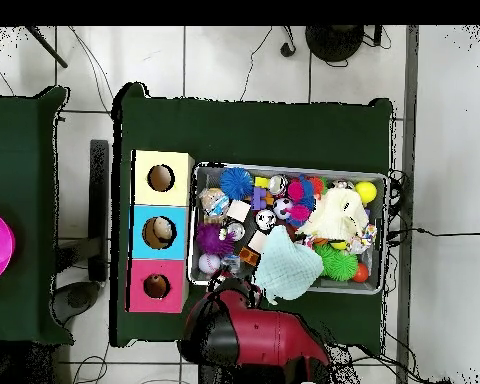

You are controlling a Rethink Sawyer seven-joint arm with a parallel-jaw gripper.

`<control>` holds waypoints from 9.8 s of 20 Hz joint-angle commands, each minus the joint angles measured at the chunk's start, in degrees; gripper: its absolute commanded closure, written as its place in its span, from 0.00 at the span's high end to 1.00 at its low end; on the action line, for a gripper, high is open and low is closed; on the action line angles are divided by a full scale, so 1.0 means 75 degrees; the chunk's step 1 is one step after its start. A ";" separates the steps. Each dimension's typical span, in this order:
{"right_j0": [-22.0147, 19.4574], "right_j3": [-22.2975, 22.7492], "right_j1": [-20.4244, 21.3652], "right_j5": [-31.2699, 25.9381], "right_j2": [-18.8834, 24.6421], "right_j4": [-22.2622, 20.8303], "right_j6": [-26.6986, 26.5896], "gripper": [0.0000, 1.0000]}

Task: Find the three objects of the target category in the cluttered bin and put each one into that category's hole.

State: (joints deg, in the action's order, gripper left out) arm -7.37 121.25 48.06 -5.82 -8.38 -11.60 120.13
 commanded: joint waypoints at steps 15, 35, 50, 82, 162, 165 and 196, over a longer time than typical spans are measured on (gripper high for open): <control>-0.0065 -0.0769 -0.0380 0.0129 0.0297 -0.0355 0.0322 1.00; -0.2842 -0.1450 -0.0497 -0.0742 0.2224 -0.1563 -0.1073 1.00; -0.2882 -0.2824 -0.1950 0.0086 0.2085 -0.2668 -0.0534 1.00; -0.1738 -0.2654 -0.3797 0.2205 -0.0414 -0.2974 0.0444 0.00; 0.1320 -0.2327 -0.1088 -0.1945 -0.0001 0.2548 0.1313 0.00; 0.1256 -0.2226 -0.1078 -0.1494 -0.0049 0.2428 0.1213 1.00; -0.1858 -0.2303 -0.0760 -0.0749 0.1225 -0.0320 -0.0887 1.00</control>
State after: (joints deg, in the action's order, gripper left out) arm -17.15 107.19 44.61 -16.51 -7.91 -7.41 120.13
